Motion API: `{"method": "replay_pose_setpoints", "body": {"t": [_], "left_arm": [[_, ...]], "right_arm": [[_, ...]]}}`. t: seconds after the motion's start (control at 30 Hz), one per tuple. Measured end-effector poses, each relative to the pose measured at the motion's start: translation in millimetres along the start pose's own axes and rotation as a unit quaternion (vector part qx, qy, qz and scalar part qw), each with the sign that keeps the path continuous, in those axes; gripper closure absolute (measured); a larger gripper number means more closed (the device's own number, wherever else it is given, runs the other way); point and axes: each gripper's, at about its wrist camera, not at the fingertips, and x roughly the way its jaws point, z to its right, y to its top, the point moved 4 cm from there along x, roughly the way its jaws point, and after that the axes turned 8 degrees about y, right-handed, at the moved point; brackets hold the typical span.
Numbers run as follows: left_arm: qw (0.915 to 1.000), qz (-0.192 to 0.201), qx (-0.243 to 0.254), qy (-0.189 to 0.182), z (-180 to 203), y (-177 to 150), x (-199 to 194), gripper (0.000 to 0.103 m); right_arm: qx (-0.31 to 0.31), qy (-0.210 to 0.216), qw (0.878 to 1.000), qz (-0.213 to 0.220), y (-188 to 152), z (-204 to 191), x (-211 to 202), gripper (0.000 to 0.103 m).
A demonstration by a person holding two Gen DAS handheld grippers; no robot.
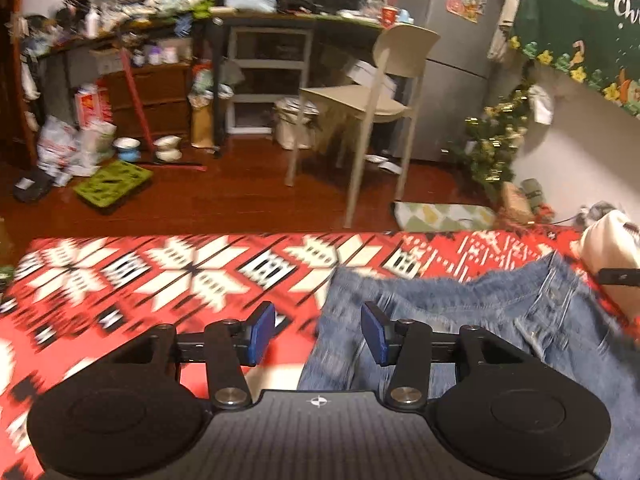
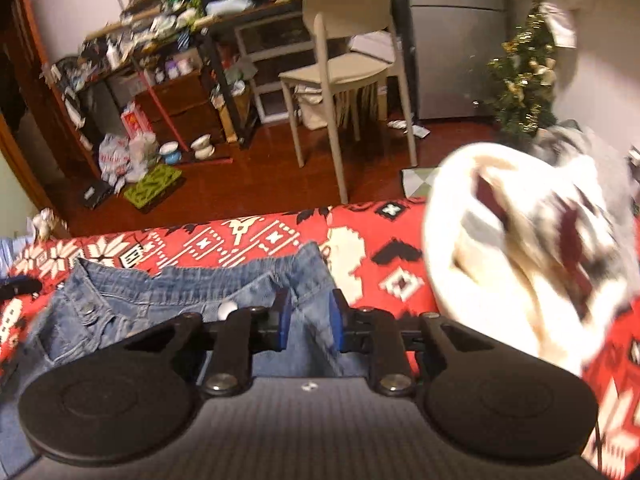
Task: Fold clothes
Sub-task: 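Grasp the shorts' leg edge with the left gripper while the right gripper grasps the other leg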
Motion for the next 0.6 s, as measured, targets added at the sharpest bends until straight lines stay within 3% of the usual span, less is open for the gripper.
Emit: {"method": "replay_pose_setpoints", "body": {"t": [0.2,0.33,0.43,0.47,0.53,0.6], "left_arm": [[0.9975,-0.046,0.043,-0.031,9,9,40,0.06],[0.9963,-0.062,0.043,-0.04,8,12,55,0.059],[0.9972,-0.063,0.021,-0.035,8,15,61,0.07],[0.9974,-0.061,0.023,-0.032,10,15,61,0.088],[0.998,-0.05,0.035,-0.017,15,15,58,0.092],[0.9981,-0.019,0.058,-0.001,21,16,47,0.094]], "right_arm": [[-0.013,0.013,0.999,-0.033,29,7,45,0.08],[-0.009,0.0,0.998,-0.055,37,14,76,0.08],[-0.007,-0.009,0.998,-0.059,33,14,86,0.087],[-0.01,-0.012,0.998,-0.057,32,12,86,0.089],[-0.017,-0.019,0.998,-0.049,30,9,83,0.096],[-0.023,-0.028,0.999,-0.03,30,6,76,0.097]]}}
